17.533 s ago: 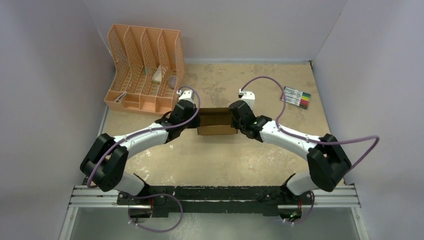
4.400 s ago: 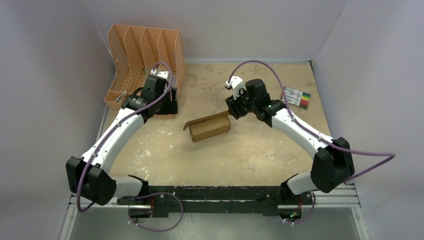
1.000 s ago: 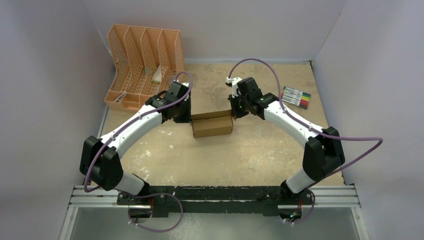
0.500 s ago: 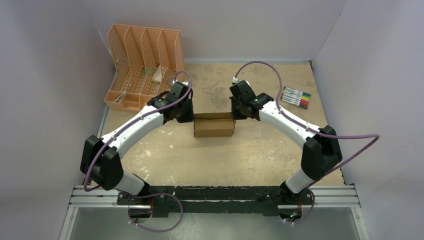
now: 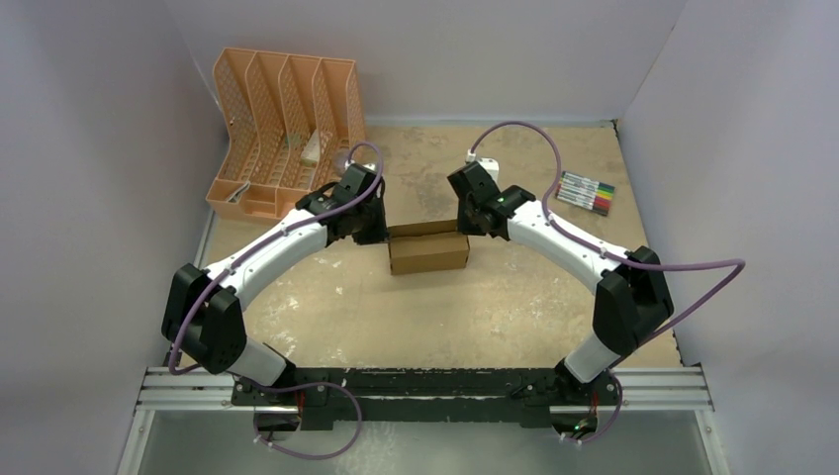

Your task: Fold the paper box

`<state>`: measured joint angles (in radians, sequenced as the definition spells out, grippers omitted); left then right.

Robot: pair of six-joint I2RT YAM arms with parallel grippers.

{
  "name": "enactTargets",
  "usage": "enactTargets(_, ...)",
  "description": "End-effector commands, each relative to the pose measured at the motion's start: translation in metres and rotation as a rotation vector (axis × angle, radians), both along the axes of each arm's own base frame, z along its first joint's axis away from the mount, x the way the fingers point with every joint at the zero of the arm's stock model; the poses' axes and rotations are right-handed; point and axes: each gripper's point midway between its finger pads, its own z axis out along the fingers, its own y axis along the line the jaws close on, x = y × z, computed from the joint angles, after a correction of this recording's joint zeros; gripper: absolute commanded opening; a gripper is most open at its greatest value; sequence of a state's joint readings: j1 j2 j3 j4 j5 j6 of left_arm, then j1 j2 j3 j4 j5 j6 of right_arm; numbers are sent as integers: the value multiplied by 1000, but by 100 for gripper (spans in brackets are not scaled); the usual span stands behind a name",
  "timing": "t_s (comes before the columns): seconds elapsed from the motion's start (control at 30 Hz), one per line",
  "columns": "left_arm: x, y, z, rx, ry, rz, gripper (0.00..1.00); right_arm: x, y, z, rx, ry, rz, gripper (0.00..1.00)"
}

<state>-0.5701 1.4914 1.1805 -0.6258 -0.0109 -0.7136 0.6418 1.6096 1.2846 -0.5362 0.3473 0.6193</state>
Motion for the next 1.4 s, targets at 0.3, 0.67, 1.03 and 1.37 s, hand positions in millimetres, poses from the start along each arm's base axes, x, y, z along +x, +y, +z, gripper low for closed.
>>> enactTargets(0.3, 3, -5, -3, -18, -17, -2, 0, 1, 11, -5, -110, -56, 165, 0)
enactTargets(0.67, 2, -4, -5, -21, -13, 6, 0, -6, 13, -8, -122, -53, 204, 0)
enactTargets(1.03, 0, -4, -6, -30, -14, 19, 0, -13, 15, -19, -82, -43, 157, 0)
enactTargets(1.37, 2, -8, 0, -75, -38, 68, 0, -20, 19, -28, -83, -37, 154, 0)
